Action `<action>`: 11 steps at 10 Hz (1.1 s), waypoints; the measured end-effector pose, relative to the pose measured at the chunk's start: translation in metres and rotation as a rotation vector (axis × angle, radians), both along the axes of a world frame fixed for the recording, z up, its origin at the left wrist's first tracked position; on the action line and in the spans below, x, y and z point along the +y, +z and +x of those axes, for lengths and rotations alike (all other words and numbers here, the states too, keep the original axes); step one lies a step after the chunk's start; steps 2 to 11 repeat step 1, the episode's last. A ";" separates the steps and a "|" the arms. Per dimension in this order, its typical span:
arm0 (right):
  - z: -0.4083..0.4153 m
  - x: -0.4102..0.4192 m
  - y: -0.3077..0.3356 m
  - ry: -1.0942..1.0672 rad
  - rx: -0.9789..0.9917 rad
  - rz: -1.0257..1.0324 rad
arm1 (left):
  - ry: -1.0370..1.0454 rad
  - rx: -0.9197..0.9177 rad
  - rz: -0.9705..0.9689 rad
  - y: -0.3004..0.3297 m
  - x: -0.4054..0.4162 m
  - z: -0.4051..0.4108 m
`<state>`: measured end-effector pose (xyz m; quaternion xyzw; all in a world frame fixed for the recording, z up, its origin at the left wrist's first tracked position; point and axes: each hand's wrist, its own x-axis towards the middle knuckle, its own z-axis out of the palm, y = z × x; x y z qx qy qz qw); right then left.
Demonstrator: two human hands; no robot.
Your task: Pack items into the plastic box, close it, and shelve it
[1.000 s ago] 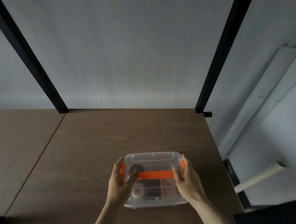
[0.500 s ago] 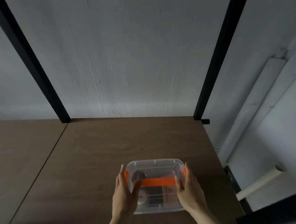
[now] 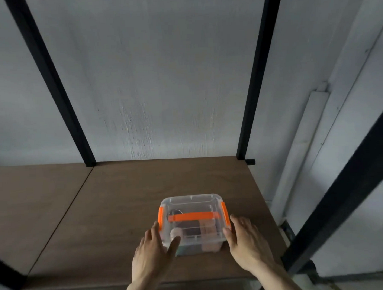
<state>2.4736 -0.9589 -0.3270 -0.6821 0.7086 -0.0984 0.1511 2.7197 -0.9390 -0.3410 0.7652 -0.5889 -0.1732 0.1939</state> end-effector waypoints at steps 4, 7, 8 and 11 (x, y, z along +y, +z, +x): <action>-0.006 0.025 0.012 0.032 0.010 0.001 | -0.045 -0.144 0.000 0.013 0.029 -0.009; -0.006 0.025 0.012 0.032 0.010 0.001 | -0.045 -0.144 0.000 0.013 0.029 -0.009; -0.006 0.025 0.012 0.032 0.010 0.001 | -0.045 -0.144 0.000 0.013 0.029 -0.009; -0.006 0.025 0.012 0.032 0.010 0.001 | -0.045 -0.144 0.000 0.013 0.029 -0.009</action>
